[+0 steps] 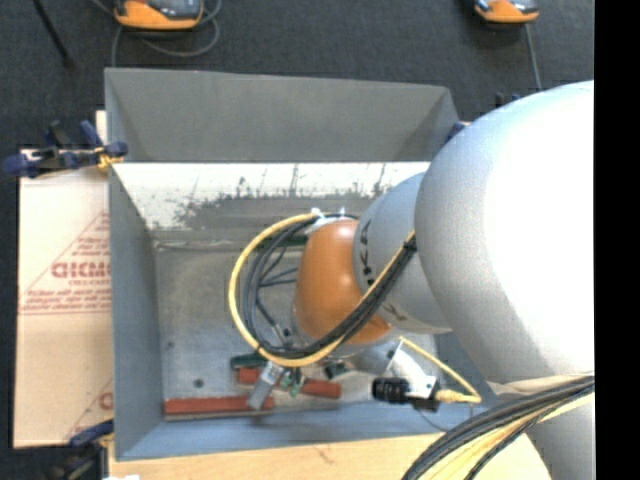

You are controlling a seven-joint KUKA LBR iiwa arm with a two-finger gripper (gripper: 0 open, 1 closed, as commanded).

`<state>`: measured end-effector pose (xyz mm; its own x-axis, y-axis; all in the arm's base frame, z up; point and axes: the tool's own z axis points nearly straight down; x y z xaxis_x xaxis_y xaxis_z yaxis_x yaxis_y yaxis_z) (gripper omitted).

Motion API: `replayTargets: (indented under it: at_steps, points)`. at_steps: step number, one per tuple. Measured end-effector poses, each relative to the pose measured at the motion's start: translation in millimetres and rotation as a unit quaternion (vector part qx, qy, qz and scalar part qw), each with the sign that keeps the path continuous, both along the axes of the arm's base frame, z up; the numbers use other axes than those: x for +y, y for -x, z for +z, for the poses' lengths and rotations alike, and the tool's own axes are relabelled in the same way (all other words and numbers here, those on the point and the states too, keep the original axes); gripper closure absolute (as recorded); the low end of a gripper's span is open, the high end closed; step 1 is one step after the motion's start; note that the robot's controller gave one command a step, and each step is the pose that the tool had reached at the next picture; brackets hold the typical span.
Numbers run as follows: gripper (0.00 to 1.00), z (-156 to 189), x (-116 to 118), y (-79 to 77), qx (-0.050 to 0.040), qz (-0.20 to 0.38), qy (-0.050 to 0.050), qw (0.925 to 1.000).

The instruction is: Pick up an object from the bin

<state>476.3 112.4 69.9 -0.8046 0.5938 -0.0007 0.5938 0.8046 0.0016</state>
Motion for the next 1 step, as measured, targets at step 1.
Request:
replayTargets:
  at_steps: [1]
  points:
    - [0.00,0.6,-0.4,-0.9,-0.0008,0.000,0.000,1.0000]
